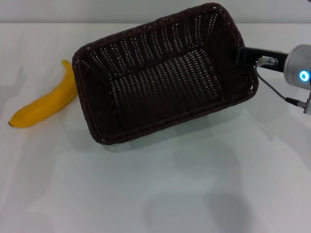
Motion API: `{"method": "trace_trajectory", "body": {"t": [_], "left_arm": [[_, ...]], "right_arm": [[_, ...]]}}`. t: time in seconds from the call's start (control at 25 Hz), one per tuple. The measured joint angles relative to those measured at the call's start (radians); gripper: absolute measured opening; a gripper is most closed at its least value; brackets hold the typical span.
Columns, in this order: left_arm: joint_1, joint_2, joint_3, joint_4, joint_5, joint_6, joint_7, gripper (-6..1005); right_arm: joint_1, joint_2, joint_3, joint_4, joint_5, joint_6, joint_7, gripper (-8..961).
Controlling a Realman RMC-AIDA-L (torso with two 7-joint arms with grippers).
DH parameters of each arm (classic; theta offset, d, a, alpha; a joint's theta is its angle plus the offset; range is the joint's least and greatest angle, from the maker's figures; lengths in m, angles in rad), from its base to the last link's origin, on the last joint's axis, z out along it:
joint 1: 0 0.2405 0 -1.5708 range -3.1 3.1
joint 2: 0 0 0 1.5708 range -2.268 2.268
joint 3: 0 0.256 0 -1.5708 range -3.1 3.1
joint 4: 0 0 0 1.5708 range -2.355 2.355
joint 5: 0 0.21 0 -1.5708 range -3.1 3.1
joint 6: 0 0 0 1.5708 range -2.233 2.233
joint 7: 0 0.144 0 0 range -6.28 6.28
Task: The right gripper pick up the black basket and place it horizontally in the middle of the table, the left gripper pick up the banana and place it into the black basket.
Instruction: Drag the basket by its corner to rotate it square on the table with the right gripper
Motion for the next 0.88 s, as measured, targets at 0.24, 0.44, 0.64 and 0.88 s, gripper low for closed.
{"method": "trace_trajectory", "body": {"t": [0.24, 0.44, 0.64, 0.88], "left_arm": [[-0.001, 0.0, 0.0, 0.0, 0.001, 0.0, -0.001, 875], [-0.003, 0.0, 0.0, 0.0, 0.001, 0.002, -0.001, 876], [-0.003, 0.001, 0.0, 0.0, 0.0, 0.006, -0.001, 876], [-0.002, 0.002, 0.0, 0.0, 0.0, 0.007, -0.001, 877]], "right_arm": [[0.0, 0.0, -0.001, -0.001, 0.002, -0.007, -0.001, 286], [-0.001, 0.0, -0.003, 0.0, 0.002, -0.016, -0.008, 294], [0.001, -0.001, -0.006, 0.001, 0.006, -0.024, -0.025, 302], [-0.007, -0.003, 0.0, -0.013, 0.051, -0.066, -0.043, 311]]}}
